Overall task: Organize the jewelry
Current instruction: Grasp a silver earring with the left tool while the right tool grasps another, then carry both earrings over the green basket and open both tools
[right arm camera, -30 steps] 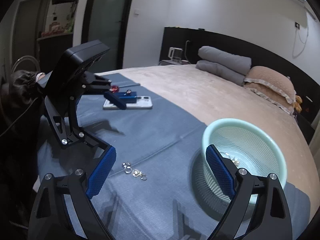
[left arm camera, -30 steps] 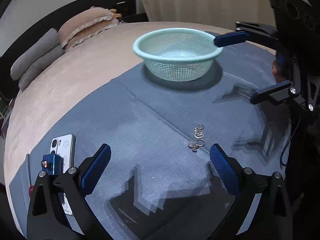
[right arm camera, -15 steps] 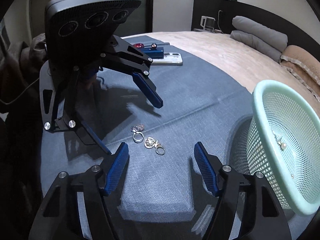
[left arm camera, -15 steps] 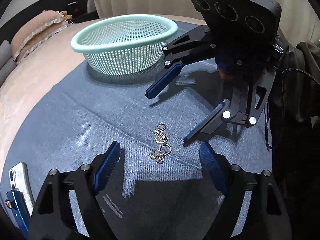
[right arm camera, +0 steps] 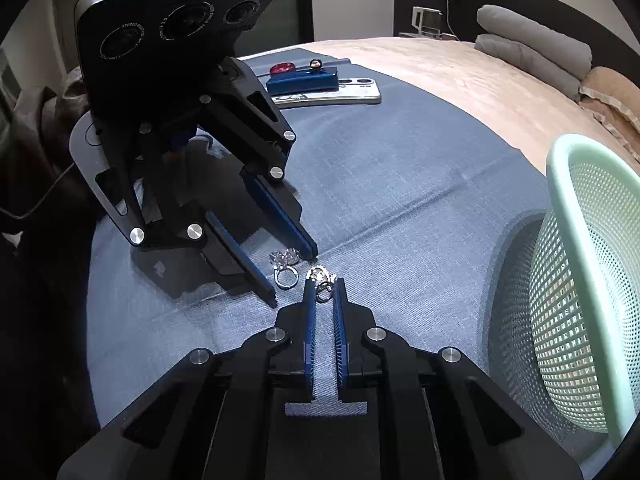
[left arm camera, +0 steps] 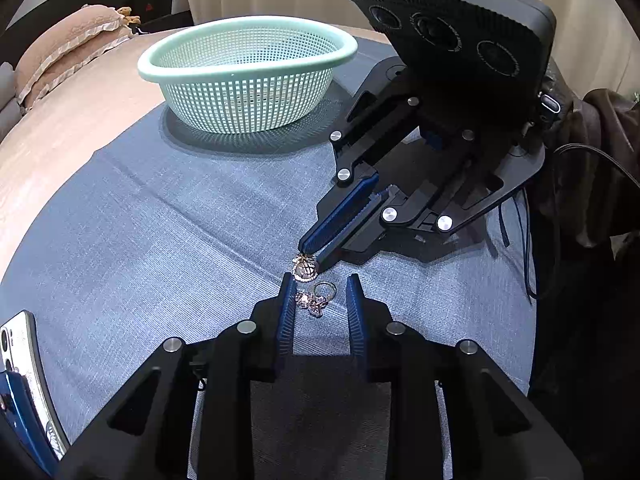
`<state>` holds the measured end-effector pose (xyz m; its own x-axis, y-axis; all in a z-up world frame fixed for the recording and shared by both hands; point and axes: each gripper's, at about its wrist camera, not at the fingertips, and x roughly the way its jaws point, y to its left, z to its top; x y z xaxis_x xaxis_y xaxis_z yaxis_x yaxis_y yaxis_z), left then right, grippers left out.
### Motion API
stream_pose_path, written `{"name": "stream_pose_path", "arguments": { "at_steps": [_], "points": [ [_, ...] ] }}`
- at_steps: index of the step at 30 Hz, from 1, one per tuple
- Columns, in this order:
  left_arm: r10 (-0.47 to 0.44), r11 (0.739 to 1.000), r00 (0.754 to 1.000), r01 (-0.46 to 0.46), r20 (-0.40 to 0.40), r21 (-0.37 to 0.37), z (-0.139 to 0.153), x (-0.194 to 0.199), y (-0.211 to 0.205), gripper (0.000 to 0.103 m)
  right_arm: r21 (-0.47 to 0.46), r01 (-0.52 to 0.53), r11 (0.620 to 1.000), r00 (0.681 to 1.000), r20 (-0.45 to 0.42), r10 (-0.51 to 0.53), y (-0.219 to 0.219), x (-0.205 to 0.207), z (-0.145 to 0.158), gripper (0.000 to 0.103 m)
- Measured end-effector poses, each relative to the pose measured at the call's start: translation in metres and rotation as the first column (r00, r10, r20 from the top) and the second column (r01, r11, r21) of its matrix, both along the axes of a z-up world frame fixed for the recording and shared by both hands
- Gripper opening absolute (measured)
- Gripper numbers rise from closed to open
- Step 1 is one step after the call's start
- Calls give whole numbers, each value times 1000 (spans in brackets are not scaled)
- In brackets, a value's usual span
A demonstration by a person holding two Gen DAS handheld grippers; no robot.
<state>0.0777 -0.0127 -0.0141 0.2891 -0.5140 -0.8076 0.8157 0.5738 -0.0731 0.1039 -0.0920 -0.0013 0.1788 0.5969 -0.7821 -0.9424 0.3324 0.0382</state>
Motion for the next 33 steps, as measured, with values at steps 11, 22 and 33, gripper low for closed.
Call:
{"name": "stream_pose_path", "arguments": {
  "at_steps": [11,22,33],
  "points": [
    [360,928,933,-360,-20,-96,-8,-21,3,17,24,139,990,990,-11,-139,-15,-13,-1,2],
    [631,765,774,-632,-50,-128,-6,-43,5,14,101,498,861,862,-163,-480,-35,-34,-8,2],
    [657,739,750,-661,-74,-132,11,-64,9,13,180,606,775,777,-339,-530,-50,-50,9,2]
  ]
}}
